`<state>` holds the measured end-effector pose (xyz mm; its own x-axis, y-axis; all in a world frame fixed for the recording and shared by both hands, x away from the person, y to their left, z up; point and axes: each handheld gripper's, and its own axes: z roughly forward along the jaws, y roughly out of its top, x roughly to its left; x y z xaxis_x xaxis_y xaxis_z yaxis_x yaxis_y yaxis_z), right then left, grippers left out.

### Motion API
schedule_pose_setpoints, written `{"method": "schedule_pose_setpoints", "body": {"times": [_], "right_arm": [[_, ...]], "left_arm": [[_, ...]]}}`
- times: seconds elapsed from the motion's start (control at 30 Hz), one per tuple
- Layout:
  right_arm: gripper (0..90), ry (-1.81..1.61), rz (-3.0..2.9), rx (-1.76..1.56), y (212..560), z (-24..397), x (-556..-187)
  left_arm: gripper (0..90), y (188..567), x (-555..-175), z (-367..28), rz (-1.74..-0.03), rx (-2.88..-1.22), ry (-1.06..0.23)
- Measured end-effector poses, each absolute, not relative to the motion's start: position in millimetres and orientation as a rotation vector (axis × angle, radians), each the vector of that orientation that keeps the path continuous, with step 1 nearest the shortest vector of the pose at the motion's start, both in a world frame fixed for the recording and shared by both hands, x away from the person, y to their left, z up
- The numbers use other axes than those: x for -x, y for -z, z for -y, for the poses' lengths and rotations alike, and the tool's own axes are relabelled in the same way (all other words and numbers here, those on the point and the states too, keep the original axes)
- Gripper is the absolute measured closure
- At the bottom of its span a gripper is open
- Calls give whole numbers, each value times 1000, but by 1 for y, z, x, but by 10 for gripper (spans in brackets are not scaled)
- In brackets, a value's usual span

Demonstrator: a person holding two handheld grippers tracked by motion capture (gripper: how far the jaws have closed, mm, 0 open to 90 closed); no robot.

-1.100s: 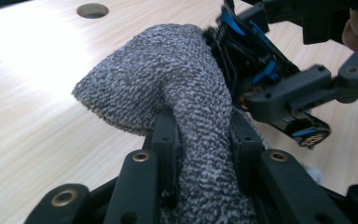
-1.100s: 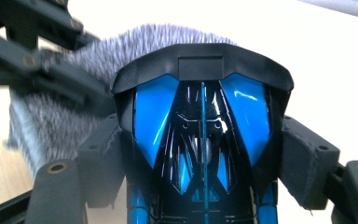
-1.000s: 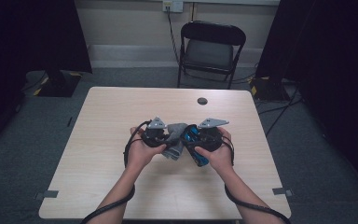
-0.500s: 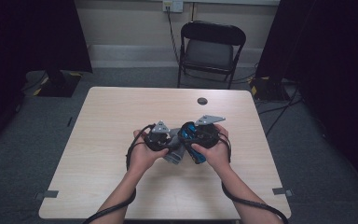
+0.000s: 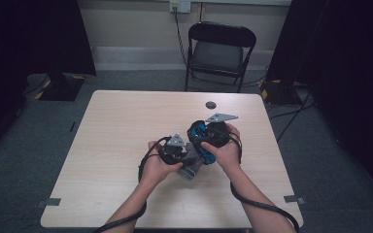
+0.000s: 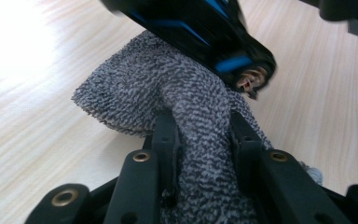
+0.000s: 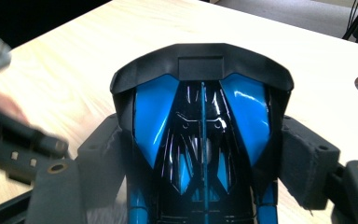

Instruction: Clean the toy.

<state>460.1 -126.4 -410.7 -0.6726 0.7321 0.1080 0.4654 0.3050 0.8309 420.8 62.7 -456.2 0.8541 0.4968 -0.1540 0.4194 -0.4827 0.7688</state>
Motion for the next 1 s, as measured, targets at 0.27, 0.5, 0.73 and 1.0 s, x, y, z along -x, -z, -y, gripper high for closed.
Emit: {"method": "schedule_pose_setpoints", "body": {"times": [0.27,0.5,0.73,1.0], "right_arm": [[254,-1316,-2251,-1134,409,135,-468],[254,-1273,-2235,-1210,416,162,-475],[254,-1121,-2280,-1288,446,193,-481],[253,-1072,-2285,-1328,461,203,-489]], "left_arm": [[694,473,-408,-47,-580,-2212,-39],[692,477,-408,-63,-602,-2214,-90],[687,475,-422,-122,-757,-2168,-238],[678,478,-435,-152,-844,-2141,-276]]}}
